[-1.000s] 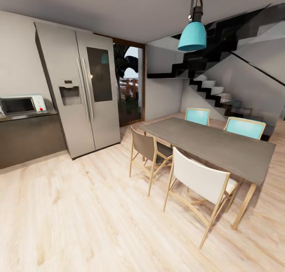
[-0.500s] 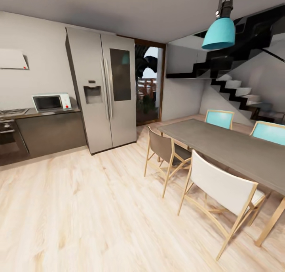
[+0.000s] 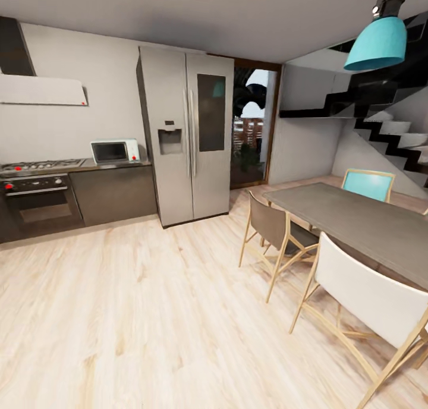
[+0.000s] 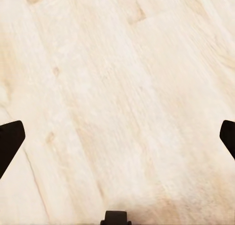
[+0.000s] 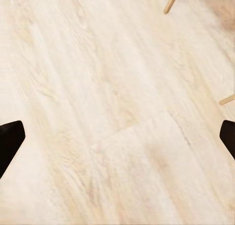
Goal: Pick up the poster from the kitchen countertop and hang it on one of the wall nails in the kitchen.
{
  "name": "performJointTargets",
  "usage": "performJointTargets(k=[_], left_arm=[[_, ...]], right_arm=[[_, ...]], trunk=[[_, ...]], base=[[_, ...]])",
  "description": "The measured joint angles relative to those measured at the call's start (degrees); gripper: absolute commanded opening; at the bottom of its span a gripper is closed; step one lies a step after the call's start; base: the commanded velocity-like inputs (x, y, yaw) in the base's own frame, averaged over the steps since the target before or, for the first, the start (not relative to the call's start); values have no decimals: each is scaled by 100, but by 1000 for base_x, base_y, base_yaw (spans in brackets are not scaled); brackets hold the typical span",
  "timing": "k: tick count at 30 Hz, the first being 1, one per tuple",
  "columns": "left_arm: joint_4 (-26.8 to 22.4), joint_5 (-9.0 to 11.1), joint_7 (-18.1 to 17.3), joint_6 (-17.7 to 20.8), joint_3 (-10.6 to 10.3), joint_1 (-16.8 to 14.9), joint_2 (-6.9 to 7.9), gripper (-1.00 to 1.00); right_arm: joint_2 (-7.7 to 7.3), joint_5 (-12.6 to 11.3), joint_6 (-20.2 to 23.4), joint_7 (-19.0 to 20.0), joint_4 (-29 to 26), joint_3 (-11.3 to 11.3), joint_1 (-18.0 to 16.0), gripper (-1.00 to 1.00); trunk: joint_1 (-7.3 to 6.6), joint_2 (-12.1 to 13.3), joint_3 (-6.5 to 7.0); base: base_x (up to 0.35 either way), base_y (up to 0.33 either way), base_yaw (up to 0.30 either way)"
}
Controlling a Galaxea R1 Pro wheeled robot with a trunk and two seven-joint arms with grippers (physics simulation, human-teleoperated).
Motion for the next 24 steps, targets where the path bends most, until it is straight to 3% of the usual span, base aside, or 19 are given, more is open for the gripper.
performJointTargets(k=[24], left_arm=[[145, 8, 1, 0, 17, 0, 0, 100]], right_arm=[[9, 0, 6, 0, 18, 0, 0, 100]], trunk=[[0, 0, 0]], base=[[0, 0, 296]])
